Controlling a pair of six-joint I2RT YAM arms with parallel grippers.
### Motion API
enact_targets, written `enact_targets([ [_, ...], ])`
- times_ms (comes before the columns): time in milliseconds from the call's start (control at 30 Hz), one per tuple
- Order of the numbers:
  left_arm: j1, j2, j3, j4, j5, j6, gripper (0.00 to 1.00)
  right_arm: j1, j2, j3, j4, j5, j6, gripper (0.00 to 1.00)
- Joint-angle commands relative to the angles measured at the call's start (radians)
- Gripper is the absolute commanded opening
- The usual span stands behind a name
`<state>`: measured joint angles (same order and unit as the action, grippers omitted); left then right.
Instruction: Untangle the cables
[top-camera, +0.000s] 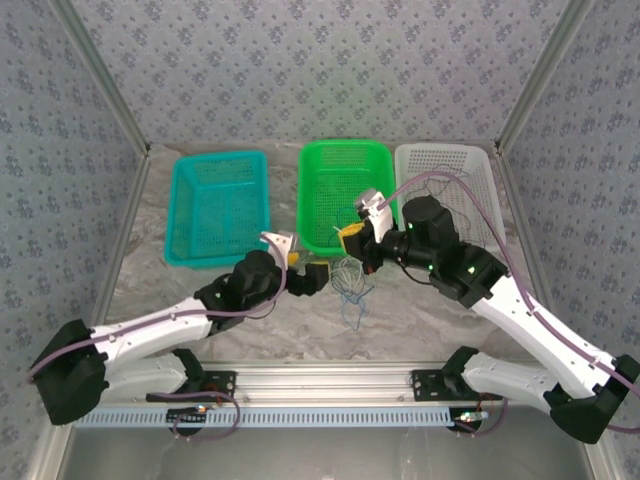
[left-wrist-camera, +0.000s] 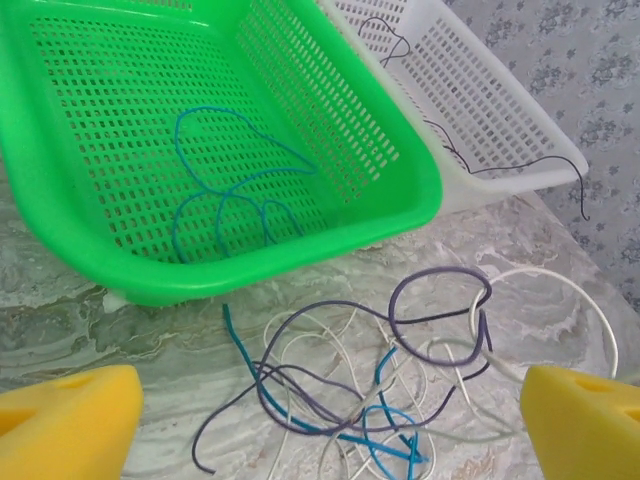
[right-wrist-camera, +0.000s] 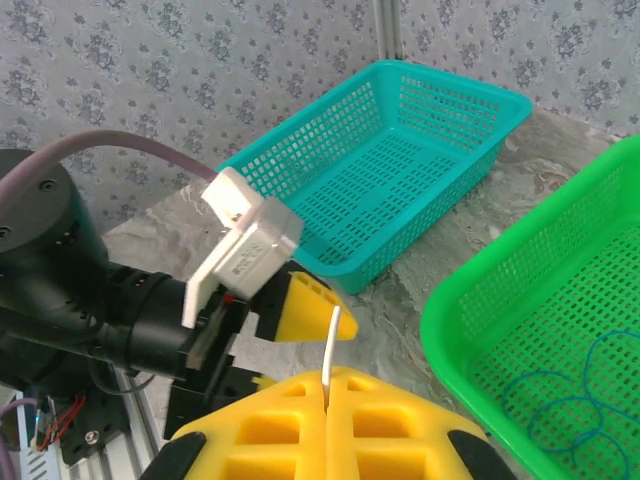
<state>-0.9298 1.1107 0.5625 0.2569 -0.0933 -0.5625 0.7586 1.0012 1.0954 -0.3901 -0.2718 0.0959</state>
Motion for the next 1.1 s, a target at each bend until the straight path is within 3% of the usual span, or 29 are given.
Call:
enact_targets([
  [0,0.0,0.053,0.087,-0.01,0.01,-0.014,0.96,-0.005,-0.029,-0.01,0.037,-0.045,0.024,0.0],
  [100,0.02,0.094,0.104,-0.017,0.018,-0.068,0.93,-0.005,-0.05,-0.028,0.051,-0.055,0.02,0.0],
  [233,0.083,0.126,0.094,0.041,0.127,-0.163,0.86,-0.008,-0.075,-0.044,0.048,-0.043,0.015,0.0],
  [433,0.085,0.158,0.118,0.05,0.201,-0.147,0.74,-0.012,-0.09,-0.06,0.069,-0.04,0.018,0.0],
  [933,0.075,0.243,0.142,0.148,0.331,-0.162,0.71,-0.019,-0.094,-0.072,0.062,-0.017,0.011,0.0],
  [1000,0.073,0.24,0.14,0.148,0.335,-0.153,0.66,-0.021,-0.097,-0.079,0.068,-0.017,0.017,0.0],
  [1067,0.072,0.242,0.137,0.15,0.337,-0.149,0.55,-0.023,-0.098,-0.079,0.074,-0.02,0.021,0.0],
])
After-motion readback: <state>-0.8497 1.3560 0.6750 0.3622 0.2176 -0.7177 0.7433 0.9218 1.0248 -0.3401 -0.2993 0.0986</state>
